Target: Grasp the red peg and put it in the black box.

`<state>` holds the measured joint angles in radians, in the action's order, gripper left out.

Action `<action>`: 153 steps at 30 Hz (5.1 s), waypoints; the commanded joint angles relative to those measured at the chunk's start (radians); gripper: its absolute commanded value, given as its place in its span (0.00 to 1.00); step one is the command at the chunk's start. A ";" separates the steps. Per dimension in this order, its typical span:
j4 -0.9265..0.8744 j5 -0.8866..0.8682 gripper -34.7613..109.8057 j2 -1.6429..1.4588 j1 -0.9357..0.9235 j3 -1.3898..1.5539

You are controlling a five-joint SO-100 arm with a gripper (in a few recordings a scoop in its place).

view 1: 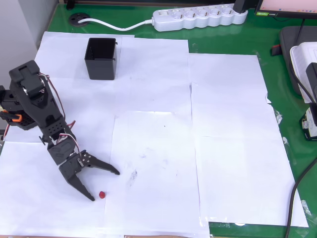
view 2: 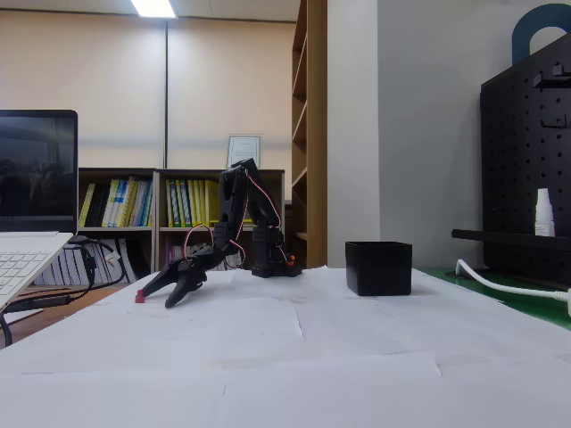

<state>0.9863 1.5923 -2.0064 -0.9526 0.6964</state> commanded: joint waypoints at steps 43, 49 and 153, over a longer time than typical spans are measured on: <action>0.051 0.023 0.53 -0.071 0.063 0.023; 0.051 0.023 0.53 -0.071 0.061 0.025; 0.267 -0.015 0.27 -0.138 0.095 -0.101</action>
<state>1.2517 1.5662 -2.1261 -0.8483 0.5906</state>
